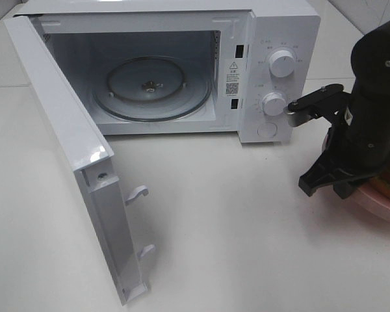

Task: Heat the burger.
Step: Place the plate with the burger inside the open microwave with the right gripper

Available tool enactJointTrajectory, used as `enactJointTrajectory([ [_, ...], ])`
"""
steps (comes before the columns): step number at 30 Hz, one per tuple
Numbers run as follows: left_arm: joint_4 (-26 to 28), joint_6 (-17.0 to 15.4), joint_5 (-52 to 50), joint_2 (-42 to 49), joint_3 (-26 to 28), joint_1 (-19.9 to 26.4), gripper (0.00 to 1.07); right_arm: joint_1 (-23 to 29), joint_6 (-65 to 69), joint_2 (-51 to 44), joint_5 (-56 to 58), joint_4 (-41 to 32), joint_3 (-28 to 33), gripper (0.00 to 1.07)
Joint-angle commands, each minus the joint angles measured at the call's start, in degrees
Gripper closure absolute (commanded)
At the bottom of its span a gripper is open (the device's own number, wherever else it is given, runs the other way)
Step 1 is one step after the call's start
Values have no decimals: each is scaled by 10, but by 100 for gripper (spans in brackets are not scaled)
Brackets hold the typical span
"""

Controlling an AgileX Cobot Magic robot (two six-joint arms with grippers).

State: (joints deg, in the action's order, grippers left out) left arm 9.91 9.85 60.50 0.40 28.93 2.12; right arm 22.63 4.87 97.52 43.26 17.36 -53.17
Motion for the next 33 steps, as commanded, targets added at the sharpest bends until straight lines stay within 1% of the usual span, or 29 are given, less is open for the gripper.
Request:
enactJointTrajectory([
  [1,2,2,-7,10,-2,-2,106,38,-13,-32,7,29,25,107],
  [2,2,2,-7,10,-2,-2,106,38,-13,-32,7,29,25,107],
  [4,2,2,-7,10,-2,-2,106,74,-13,-49,7,31,37,107],
  [5,2,2,-7,10,-2,-2,106,74,-13,-49,7,31,37,107],
  [6,2,2,-7,10,-2,-2,106,95,-5,-62,9,30,43,107],
  [7,2,2,-7,10,-2,-2,106,95,-5,-62,9,30,43,107],
  [8,2,2,-7,10,-2,-2,106,104,1,-68,15,28,44,107],
  [9,2,2,-7,10,-2,-2,106,125,5,-81,32,27,44,107],
  [10,2,2,-7,10,-2,-2,106,125,5,-81,32,27,44,107],
  [11,2,2,-7,10,-2,-2,106,149,3,-95,44,28,44,107],
  [12,2,2,-7,10,-2,-2,106,159,1,-100,48,28,44,107],
  [13,2,2,-7,10,-2,-2,106,159,1,-100,48,28,44,107],
  [14,2,2,-7,10,-2,-2,106,186,-11,-111,51,29,44,107],
  [16,2,2,-7,10,-2,-2,106,196,-18,-115,51,29,44,107],
  [17,2,2,-7,10,-2,-2,106,222,-34,-120,52,29,44,107],
  [18,2,2,-7,10,-2,-2,106,222,-34,-120,52,29,44,107],
  [19,2,2,-7,10,-2,-2,106,245,-63,-121,51,30,44,107],
  [20,2,2,-7,10,-2,-2,106,245,-63,-121,51,30,44,107],
  [21,2,2,-7,10,-2,-2,106,260,-96,-121,51,30,44,107],
  [23,2,2,-7,10,-2,-2,106,266,-111,-121,49,30,44,107],
  [24,2,2,-7,10,-2,-2,106,274,-148,-121,42,30,44,107],
  [25,2,2,-7,10,-2,-2,106,274,-148,-121,42,30,44,107],
  [26,2,2,-7,10,-2,-2,106,274,-186,-121,34,27,44,107],
  [28,2,2,-7,10,-2,-2,106,274,-198,-121,30,27,44,107],
  [29,2,2,-7,10,-2,-2,106,274,-229,-121,27,28,44,107],
  [30,2,2,-7,10,-2,-2,106,274,-229,-121,27,28,44,107],
  [33,2,2,-7,10,-2,-2,106,274,-283,-121,29,25,44,107],
])
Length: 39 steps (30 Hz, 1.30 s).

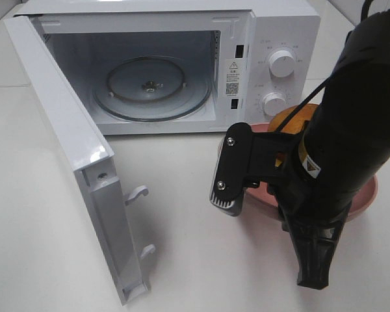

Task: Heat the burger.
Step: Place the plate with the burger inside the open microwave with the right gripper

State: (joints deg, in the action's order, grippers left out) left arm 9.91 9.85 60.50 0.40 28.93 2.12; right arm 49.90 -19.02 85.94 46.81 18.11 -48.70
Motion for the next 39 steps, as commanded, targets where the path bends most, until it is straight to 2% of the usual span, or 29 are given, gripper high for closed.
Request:
enactJointTrajectory([
  [1,2,2,-7,10,-2,-2,106,1,-50,-6,-1,18,-1,107],
  [12,2,2,-7,10,-2,-2,106,1,-18,-6,-19,23,-1,107],
  [17,2,2,-7,10,-2,-2,106,1,-93,-6,-32,14,-1,107],
  [19,2,2,-7,10,-2,-2,106,1,-188,-6,-33,-17,-1,107],
  [22,2,2,-7,10,-2,-2,106,1,-214,-6,-36,-25,-1,107],
  [24,2,2,-7,10,-2,-2,106,1,-289,-6,-46,-35,-1,107],
  [27,2,2,-7,10,-2,-2,106,1,-300,-6,-53,-35,-1,107],
  [29,2,2,-7,10,-2,-2,106,-1,-360,-6,-73,-25,-1,107],
  [39,2,2,-7,10,-2,-2,106,-1,-414,-6,-148,-28,-1,107],
])
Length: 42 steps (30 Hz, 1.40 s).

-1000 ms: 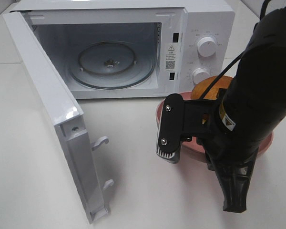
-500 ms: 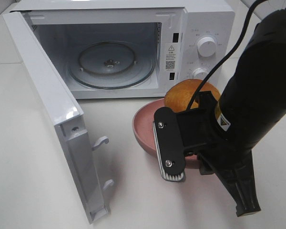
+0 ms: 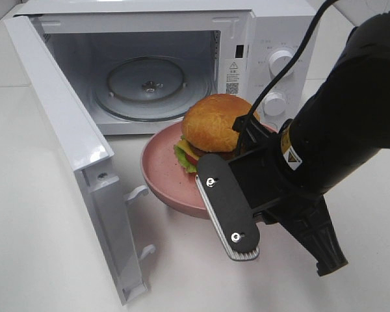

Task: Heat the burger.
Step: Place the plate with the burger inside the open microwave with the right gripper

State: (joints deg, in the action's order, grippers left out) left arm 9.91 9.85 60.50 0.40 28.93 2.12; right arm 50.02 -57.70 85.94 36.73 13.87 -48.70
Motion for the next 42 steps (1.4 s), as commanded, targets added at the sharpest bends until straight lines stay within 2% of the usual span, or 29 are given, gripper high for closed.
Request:
enactJointTrajectory([
  [1,2,2,-7,10,-2,-2,106,-2,-27,-6,-48,15,-1,107],
  [13,2,2,-7,10,-2,-2,106,-11,-96,-5,-143,-19,-1,107],
  [17,2,2,-7,10,-2,-2,106,-38,-150,-3,-156,-72,-2,107],
  [19,2,2,-7,10,-2,-2,106,-58,-214,-1,-169,-125,-2,107],
  [20,2,2,-7,10,-2,-2,106,-58,-214,-1,-169,-125,-2,107],
  [21,2,2,-7,10,-2,-2,106,-72,-262,6,-178,-167,-3,107],
  [29,2,2,-7,10,-2,-2,106,-116,-378,56,-209,-275,-3,107],
  [35,2,2,-7,10,-2,-2,106,-126,-395,89,-217,-290,-23,107],
  [42,2,2,-7,10,-2,-2,106,-129,-401,131,-201,-296,-83,107],
])
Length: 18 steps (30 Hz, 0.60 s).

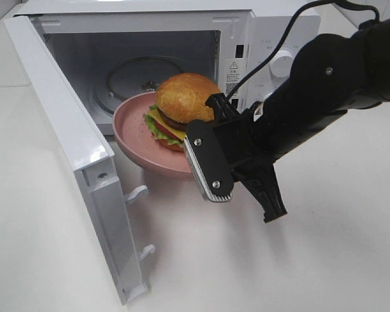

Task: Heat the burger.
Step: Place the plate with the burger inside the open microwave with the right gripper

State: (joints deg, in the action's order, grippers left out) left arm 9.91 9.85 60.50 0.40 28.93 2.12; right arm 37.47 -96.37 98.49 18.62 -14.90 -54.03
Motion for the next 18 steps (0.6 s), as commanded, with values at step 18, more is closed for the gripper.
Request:
enactJointTrajectory([
  [18,2,2,-7,10,-2,-2,106,-3,29,120,43,-8,-215,107],
])
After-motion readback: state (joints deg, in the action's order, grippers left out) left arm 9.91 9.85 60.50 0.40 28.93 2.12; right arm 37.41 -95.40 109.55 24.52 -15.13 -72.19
